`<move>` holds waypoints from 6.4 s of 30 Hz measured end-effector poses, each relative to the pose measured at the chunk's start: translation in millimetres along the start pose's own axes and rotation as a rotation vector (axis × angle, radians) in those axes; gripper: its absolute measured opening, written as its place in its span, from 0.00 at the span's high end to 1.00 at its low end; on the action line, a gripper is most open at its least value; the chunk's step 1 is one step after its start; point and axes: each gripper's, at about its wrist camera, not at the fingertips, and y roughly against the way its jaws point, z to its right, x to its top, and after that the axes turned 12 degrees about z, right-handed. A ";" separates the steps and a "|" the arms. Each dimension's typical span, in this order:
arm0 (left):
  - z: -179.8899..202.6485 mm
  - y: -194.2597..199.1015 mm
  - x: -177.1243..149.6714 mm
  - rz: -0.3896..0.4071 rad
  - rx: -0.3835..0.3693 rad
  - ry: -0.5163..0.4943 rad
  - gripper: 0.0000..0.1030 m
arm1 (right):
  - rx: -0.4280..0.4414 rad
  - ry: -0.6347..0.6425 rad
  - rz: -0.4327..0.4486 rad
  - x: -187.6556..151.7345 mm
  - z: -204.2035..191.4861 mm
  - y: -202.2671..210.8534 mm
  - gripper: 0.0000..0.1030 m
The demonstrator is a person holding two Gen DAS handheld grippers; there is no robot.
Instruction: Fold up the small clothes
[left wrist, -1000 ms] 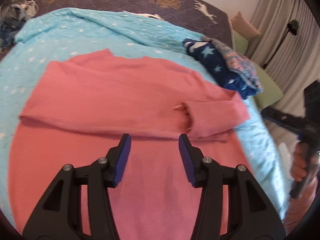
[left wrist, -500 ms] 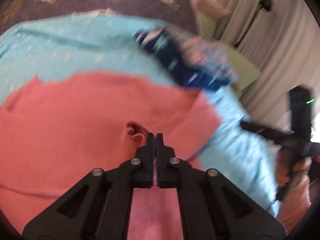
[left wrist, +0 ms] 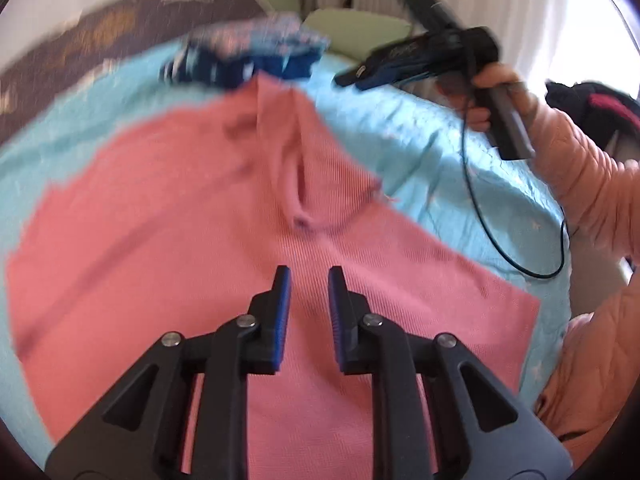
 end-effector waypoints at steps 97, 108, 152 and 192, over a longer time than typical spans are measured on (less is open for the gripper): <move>-284.1 57.4 -24.5 0.171 0.427 0.641 0.94 | -0.031 0.282 -0.073 -21.2 -95.1 -54.9 0.92; -292.6 43.6 -45.5 0.090 0.476 0.651 0.86 | -0.023 0.190 -0.142 -18.2 -103.7 -95.7 0.90; -148.4 -221.3 180.2 -0.080 0.166 0.362 0.99 | 0.297 -0.166 -0.077 -22.6 -56.3 -81.7 0.94; -96.0 168.3 -170.6 0.102 0.544 0.634 0.35 | 0.246 -0.088 -0.204 -153.8 -61.5 96.4 0.64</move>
